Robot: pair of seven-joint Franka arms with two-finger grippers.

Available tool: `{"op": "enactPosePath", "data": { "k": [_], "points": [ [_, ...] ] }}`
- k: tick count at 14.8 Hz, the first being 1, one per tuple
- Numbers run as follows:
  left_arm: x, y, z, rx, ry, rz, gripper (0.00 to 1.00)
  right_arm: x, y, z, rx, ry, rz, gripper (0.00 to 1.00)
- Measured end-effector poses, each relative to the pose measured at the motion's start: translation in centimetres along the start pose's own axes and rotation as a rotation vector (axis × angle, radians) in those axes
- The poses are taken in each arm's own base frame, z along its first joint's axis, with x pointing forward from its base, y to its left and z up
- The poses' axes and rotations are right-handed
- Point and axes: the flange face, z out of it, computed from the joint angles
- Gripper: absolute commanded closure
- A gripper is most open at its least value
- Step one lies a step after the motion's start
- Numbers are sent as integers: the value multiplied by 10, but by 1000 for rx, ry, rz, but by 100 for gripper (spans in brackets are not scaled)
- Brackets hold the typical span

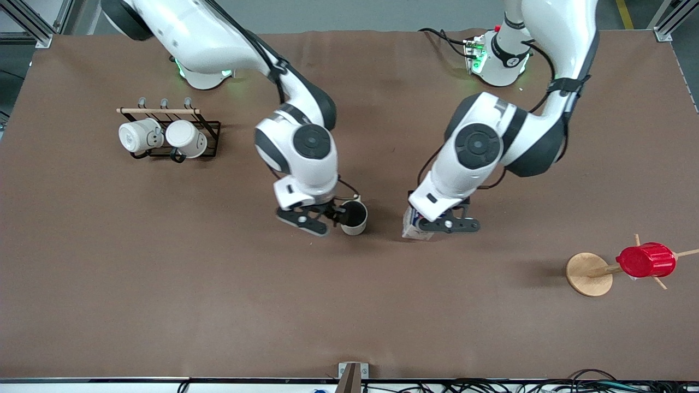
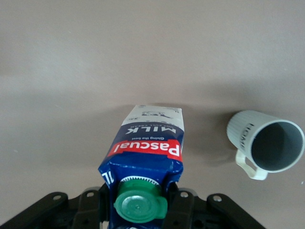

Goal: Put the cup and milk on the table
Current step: 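Set the mug down, open the right gripper and lift away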

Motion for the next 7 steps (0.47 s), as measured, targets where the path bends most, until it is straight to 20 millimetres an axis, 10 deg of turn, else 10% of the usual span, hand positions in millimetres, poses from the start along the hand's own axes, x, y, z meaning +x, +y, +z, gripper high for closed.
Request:
{"op": "enactPosePath", "data": {
  "k": [7],
  "points": [
    [-16,49,37,15,-39,-21,97,145,207,-128,-89,-37,-132,0]
  ]
}}
